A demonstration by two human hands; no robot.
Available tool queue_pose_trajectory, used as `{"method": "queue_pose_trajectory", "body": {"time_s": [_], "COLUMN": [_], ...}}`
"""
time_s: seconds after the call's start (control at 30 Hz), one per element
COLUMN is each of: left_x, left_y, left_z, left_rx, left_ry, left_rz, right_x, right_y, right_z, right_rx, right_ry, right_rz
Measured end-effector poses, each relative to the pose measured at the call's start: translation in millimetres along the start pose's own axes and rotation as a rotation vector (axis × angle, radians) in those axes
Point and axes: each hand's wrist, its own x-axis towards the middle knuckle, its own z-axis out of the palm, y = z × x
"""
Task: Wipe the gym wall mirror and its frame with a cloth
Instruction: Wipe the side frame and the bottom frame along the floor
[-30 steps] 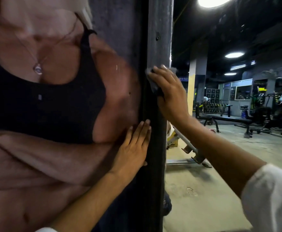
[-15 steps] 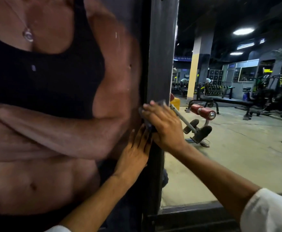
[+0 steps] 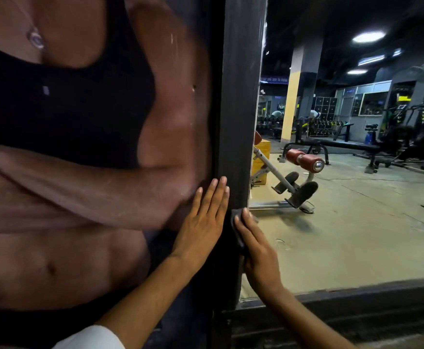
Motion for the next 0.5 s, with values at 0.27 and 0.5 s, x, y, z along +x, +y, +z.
{"method": "queue_pose_trajectory", "body": {"time_s": [0.27, 0.5], "left_x": [-0.4, -63.2], "left_y": [-1.9, 36.3], "left_z": [2.3, 25.2], "left_rx": [-0.107, -0.133], "left_ry": [-0.019, -0.204], "left_rz": [0.005, 0.105], "right_x": [176.9, 75.4], "right_y": [-55.8, -6.1], "right_z": [-66.0, 0.8], "right_rx": [-0.213, -0.274], "right_ry": [0.198, -0.049], "right_rz": [-0.317, -0.418]}}
